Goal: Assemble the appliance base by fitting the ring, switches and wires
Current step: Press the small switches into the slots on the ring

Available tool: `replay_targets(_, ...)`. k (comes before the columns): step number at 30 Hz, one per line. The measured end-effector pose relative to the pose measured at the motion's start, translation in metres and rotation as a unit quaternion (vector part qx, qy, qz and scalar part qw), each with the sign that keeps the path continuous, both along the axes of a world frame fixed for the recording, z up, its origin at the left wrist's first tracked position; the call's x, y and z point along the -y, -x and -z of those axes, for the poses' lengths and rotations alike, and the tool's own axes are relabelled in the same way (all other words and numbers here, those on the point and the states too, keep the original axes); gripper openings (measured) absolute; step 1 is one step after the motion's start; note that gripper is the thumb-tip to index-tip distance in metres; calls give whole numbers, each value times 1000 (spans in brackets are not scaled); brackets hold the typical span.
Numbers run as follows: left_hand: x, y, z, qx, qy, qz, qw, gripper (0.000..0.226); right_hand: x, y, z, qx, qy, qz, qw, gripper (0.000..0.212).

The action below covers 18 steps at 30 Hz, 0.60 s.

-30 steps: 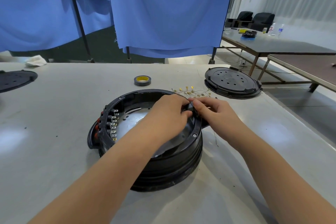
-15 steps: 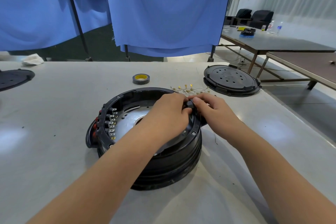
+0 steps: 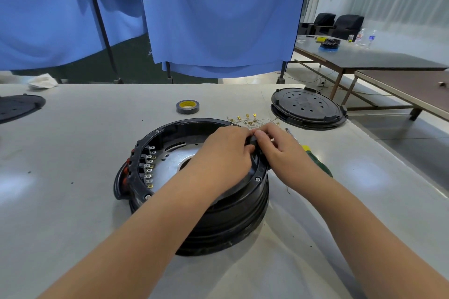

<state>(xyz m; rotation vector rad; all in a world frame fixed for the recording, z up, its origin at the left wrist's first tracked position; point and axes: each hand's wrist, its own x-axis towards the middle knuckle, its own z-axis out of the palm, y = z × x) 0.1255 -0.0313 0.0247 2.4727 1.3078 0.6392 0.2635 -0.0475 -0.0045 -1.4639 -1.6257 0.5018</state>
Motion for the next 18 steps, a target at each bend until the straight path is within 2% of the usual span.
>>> replay_targets(4, 1, 2, -1, -5, 4, 3, 1000, 27, 4, -11, -1, -59, 57, -50, 995, 14)
replay_targets(8, 2, 2, -2, -1, 10, 8, 1000, 28, 7, -25, -4, -83, 117, -114, 983, 23)
replay_targets(18, 1, 1, -2, -13, 8, 1, 1000, 21, 2, -22, -8, -112, 125, -101, 981, 19)
